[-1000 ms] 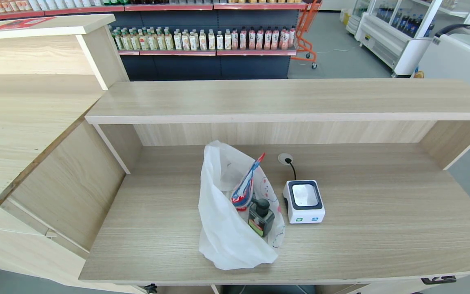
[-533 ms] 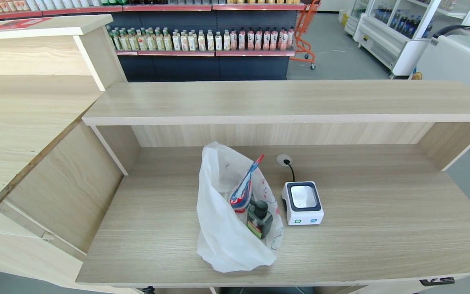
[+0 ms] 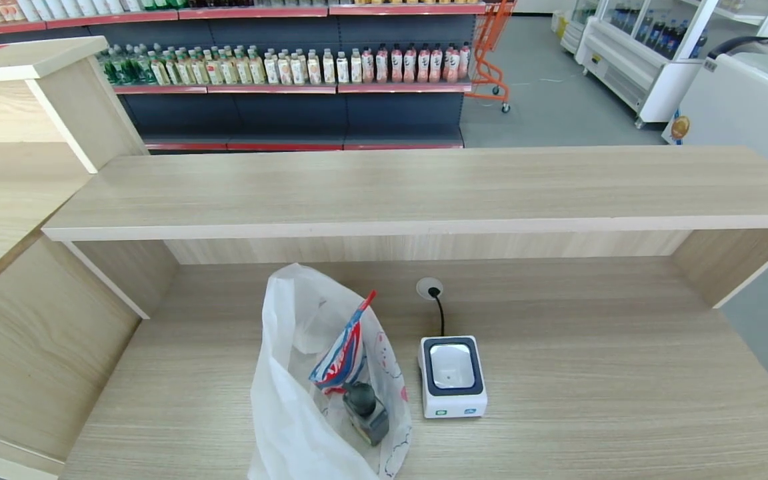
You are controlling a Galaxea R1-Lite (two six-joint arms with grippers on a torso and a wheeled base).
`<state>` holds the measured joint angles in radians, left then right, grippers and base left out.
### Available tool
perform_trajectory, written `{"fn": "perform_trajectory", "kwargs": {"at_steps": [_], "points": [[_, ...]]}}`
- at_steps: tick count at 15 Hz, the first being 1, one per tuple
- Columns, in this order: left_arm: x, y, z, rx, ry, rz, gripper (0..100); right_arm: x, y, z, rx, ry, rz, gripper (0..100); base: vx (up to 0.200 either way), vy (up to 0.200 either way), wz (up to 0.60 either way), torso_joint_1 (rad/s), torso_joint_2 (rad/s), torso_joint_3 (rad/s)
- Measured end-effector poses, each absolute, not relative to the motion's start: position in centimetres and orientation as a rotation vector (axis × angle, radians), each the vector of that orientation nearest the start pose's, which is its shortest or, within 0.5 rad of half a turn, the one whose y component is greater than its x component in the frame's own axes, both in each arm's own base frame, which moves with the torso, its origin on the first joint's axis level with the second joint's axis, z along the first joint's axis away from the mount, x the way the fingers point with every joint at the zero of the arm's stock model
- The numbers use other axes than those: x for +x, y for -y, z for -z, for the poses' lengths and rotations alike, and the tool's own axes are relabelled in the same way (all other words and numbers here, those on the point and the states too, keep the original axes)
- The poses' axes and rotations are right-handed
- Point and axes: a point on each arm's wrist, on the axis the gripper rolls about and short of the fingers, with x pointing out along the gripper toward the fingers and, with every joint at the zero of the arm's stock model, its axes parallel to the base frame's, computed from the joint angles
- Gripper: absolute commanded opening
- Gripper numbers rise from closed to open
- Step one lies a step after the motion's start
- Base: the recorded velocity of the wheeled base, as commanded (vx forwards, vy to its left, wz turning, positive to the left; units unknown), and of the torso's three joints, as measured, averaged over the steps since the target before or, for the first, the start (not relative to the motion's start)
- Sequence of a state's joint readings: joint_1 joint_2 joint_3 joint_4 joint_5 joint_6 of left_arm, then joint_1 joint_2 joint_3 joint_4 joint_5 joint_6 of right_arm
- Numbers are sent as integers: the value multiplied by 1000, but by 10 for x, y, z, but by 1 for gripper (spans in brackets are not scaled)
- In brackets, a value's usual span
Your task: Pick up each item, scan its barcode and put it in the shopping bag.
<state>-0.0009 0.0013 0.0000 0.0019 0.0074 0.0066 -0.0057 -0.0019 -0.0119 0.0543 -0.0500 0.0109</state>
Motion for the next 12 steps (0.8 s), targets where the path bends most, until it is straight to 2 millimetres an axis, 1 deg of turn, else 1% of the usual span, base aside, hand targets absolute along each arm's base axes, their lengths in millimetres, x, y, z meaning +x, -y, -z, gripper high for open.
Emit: {"fn": "perform_trajectory", "kwargs": {"at_steps": [12], "points": [[-23, 0, -75, 6, 0, -7, 100, -24, 1, -73, 5, -40, 55, 0, 0, 0, 0, 0, 0, 0]]}}
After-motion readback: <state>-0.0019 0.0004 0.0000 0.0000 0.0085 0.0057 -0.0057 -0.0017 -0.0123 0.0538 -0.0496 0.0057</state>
